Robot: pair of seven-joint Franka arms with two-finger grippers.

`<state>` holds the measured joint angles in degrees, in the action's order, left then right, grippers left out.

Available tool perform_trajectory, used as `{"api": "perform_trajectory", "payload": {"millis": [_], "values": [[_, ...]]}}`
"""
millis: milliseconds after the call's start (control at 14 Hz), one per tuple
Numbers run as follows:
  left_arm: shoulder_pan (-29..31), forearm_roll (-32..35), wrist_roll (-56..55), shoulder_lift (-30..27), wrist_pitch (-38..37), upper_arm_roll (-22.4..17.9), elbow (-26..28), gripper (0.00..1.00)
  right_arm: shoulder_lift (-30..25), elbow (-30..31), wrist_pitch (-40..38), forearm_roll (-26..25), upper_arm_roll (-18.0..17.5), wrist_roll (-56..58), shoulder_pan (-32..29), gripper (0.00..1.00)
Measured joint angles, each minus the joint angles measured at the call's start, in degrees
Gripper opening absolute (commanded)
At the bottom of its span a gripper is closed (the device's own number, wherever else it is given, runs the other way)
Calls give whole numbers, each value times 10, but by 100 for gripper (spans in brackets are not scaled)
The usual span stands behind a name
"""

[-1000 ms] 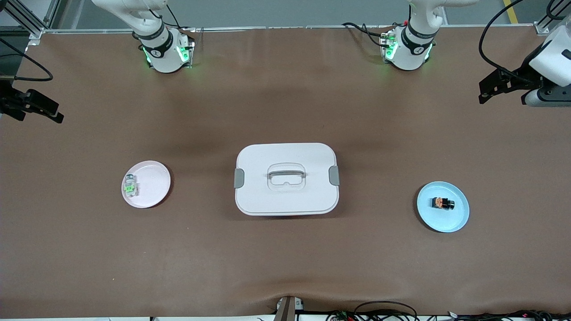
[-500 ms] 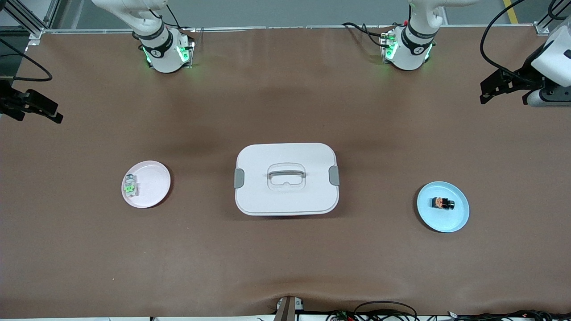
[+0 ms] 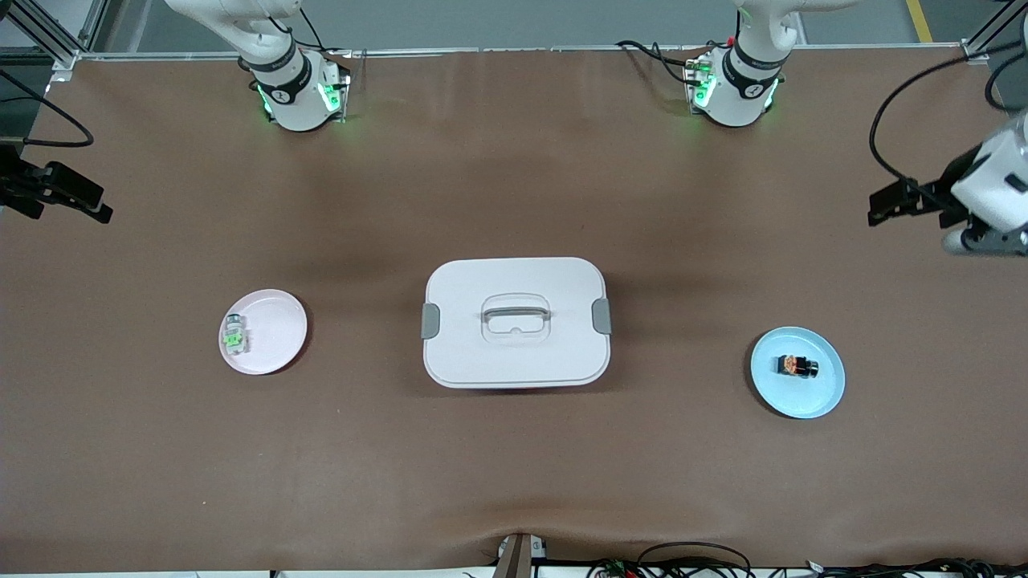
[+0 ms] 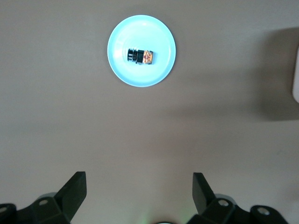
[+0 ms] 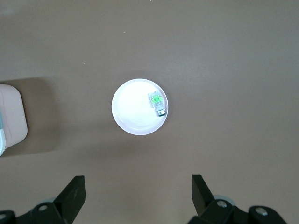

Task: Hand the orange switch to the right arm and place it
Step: 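Move the left gripper down toward the black-orange switch on the blue plate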

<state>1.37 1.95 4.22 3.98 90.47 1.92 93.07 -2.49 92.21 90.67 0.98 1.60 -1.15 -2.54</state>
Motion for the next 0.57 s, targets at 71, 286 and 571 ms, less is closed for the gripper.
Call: {"api": "perform_trajectory", "payload": {"millis": [71, 286, 571], "values": [[5, 0, 12, 14, 20, 0, 6, 100, 0, 0, 0, 0, 0, 0, 0, 100], [10, 0, 25, 35, 87, 0, 47, 100, 0, 0, 2, 0, 0, 0, 0, 100], [10, 0, 61, 44, 249, 2, 163, 100, 0, 0, 4, 0, 0, 0, 0, 100]]}}
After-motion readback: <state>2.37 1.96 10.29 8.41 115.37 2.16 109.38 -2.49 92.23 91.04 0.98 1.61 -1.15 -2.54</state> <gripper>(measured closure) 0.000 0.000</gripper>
